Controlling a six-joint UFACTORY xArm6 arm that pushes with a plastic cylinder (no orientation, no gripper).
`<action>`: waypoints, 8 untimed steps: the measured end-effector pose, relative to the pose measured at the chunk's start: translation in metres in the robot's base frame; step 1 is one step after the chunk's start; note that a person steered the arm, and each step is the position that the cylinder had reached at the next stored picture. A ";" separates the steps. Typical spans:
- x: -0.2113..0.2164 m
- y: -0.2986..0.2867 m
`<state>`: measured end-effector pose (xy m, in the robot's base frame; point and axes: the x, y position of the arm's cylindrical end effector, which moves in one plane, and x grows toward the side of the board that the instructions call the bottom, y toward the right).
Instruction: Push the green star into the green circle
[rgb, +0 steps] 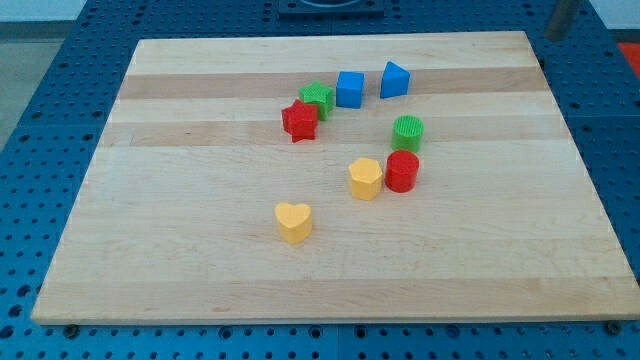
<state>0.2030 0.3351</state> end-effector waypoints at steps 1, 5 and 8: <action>0.003 -0.007; 0.062 -0.143; 0.080 -0.252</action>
<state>0.2828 0.0834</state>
